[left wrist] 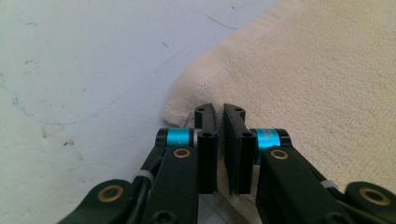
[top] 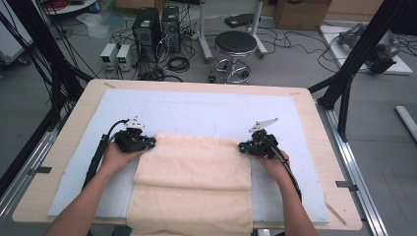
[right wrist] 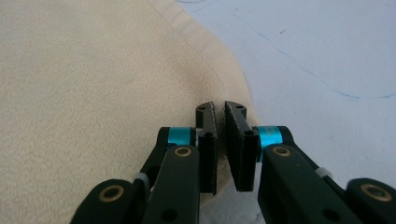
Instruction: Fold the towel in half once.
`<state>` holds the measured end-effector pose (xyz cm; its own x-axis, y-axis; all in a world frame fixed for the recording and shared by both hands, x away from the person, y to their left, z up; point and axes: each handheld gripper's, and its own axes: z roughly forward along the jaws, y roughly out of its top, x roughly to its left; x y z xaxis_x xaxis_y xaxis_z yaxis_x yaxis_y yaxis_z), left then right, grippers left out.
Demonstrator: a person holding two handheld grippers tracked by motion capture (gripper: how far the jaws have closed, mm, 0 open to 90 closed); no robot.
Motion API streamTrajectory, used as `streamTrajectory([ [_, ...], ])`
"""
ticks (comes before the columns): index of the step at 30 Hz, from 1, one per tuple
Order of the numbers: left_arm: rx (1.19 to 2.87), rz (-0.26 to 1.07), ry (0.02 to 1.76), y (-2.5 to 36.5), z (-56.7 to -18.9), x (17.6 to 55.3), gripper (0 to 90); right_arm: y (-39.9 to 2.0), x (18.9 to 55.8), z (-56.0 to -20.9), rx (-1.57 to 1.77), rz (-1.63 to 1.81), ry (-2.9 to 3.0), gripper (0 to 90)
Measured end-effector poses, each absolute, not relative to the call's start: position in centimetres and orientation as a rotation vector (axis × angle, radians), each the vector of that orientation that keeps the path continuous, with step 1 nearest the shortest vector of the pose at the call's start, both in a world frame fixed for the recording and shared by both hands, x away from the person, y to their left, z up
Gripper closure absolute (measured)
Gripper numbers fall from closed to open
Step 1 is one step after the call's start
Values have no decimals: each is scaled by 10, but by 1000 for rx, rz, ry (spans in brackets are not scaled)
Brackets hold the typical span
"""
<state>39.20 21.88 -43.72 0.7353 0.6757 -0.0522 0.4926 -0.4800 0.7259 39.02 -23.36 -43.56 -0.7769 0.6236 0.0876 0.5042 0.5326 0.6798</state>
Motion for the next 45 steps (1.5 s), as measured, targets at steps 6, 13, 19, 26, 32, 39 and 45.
streamTrajectory([
  [6,2149,296,903,224,-432,392,855,-235,389,-433,973,1118,2620,848],
  [13,2078,330,772,236,-390,345,856,-235,356,-390,809,1177,2599,849],
  [19,2028,324,625,259,-367,259,854,-235,266,-350,580,1235,2602,848],
  [26,1976,287,553,274,-360,218,700,-237,209,-334,488,1377,2620,678],
  [32,2018,311,616,264,-377,245,620,-237,248,-356,564,1294,2618,645],
  [39,2045,375,697,251,-397,287,588,-239,296,-386,644,1204,2577,587],
  [45,2097,380,769,243,-415,317,552,-228,316,-400,649,1107,2607,538],
])
